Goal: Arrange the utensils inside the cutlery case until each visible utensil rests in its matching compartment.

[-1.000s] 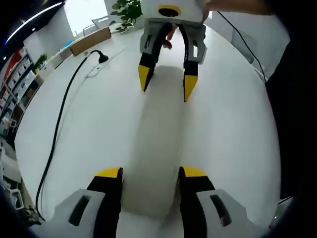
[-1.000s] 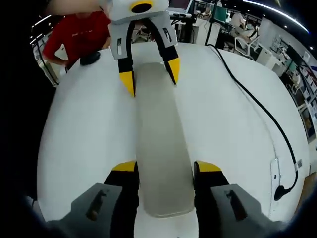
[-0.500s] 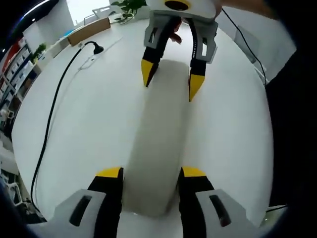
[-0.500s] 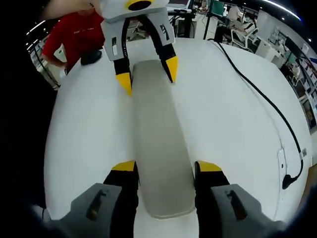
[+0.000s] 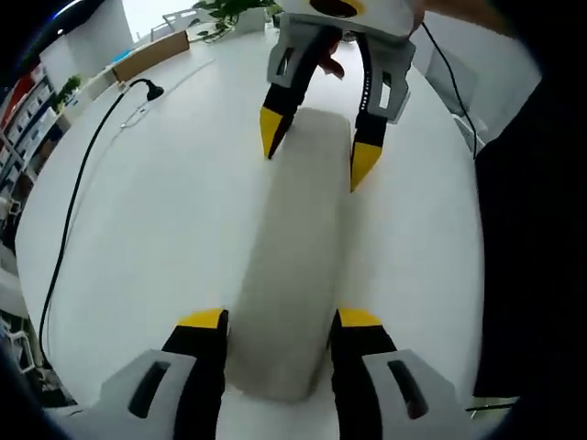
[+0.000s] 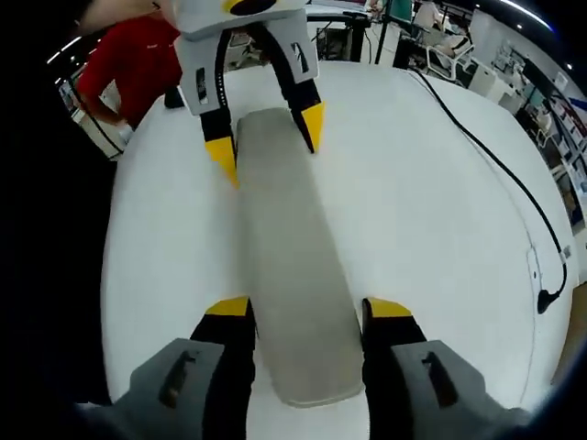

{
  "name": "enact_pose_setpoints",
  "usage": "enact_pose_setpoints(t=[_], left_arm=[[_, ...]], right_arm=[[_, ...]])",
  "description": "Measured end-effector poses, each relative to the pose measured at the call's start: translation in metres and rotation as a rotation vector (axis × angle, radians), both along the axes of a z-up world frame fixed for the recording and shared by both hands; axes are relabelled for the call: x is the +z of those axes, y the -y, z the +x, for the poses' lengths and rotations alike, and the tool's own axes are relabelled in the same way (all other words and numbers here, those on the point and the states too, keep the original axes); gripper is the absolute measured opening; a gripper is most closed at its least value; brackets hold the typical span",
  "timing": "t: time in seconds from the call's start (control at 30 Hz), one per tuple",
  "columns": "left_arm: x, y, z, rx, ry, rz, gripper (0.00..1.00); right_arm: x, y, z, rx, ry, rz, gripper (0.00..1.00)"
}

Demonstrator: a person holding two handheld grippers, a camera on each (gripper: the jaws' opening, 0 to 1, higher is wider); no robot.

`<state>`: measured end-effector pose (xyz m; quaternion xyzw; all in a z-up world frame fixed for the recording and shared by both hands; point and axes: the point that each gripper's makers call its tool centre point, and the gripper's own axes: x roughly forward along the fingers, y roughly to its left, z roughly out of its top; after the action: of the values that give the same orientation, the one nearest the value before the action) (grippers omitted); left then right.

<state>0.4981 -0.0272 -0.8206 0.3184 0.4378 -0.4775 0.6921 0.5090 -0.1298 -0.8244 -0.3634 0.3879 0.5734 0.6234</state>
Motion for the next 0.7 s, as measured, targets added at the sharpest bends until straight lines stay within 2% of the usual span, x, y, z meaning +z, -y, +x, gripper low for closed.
enact_pose_setpoints(t=[0.37,0.7], left_arm=[[-0.002,0.014,-0.046,-0.001,0.008,-0.028,0.46],[0.000,0.027,-0.075,-0.008,0.008,-0.031,0.47]], right_arm=[[-0.001,0.009,-0.046,-0.029,0.002,0.016,0.45],[0.000,0.016,-0.079,-0.049,0.001,0.041,0.45]])
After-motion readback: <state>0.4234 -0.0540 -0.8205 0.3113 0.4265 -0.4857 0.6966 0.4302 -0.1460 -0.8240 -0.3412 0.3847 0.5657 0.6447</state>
